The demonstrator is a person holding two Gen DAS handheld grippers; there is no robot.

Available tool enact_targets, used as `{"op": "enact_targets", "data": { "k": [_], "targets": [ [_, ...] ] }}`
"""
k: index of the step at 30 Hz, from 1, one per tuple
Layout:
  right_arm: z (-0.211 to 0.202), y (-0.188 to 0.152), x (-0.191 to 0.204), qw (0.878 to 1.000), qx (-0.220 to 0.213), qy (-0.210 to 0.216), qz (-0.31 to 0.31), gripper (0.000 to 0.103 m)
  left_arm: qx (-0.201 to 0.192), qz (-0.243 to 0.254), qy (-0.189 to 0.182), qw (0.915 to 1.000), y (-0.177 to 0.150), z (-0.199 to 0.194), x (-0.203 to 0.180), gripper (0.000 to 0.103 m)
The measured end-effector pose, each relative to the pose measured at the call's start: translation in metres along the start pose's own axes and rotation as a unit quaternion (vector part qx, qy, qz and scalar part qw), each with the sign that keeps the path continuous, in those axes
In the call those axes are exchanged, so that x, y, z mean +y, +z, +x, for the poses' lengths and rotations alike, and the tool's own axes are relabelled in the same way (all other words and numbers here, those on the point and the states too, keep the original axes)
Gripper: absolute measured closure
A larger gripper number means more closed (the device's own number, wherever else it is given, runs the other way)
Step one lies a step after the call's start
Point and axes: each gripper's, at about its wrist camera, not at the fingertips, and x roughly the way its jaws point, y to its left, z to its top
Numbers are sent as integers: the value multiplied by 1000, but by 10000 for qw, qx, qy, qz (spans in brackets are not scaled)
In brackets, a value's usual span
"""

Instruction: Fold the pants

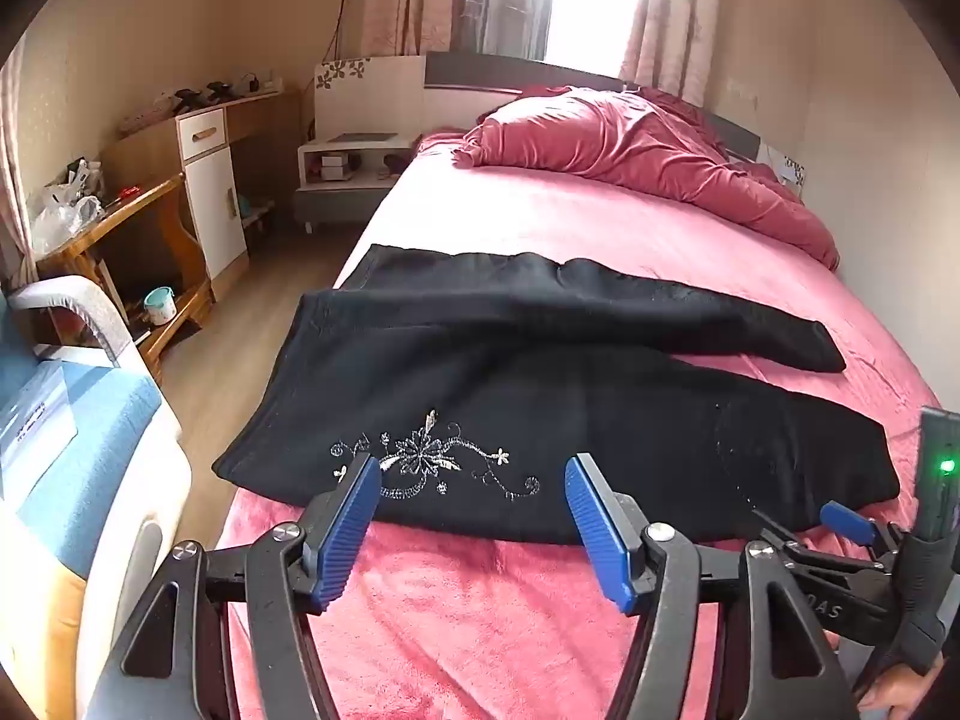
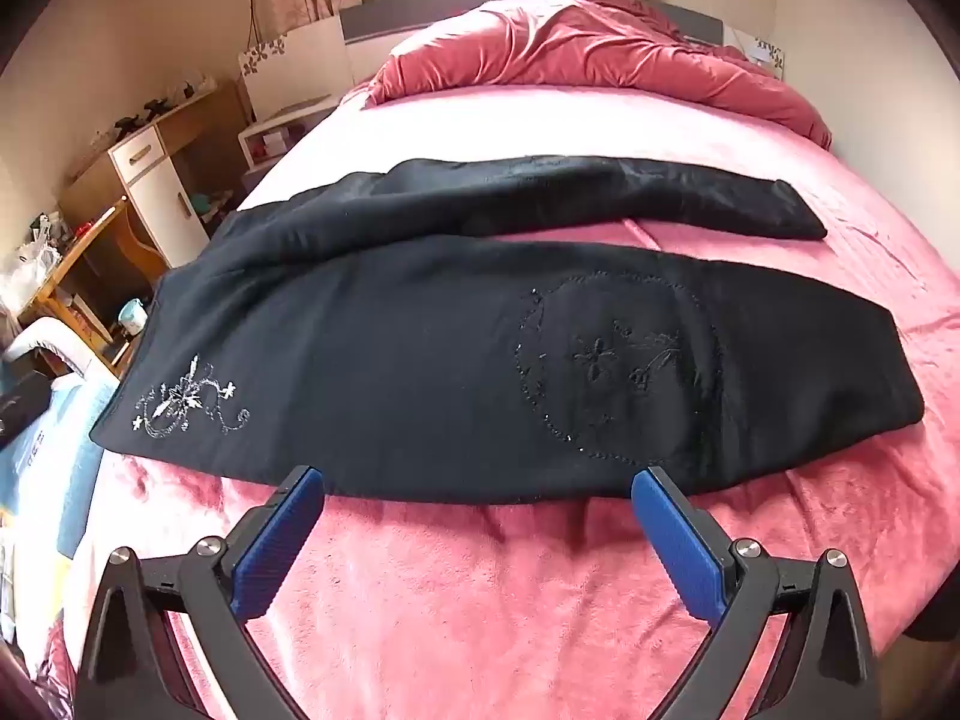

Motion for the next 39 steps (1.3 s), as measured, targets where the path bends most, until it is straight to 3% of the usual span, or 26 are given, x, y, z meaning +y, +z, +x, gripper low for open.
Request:
{"op": "enact_targets", "data": {
  "k": [3, 8, 15, 39],
  "targets": [
    [-4, -1, 3, 9998, 1, -172, -110, 0, 59, -87, -65, 9999, -3, 1, 2, 36],
    [-8, 0, 9, 9999, 70, -75, -126, 0, 282, -106, -14, 9995, 1, 8, 6, 35],
    [-4, -8, 7, 9999, 124, 41, -17, 0, 273, -33, -9, 9996, -19, 17, 6, 29],
    [-5, -13, 4, 9999, 112, 22, 53, 0, 344, -43, 64, 9994, -25, 20, 9, 28]
  ]
}}
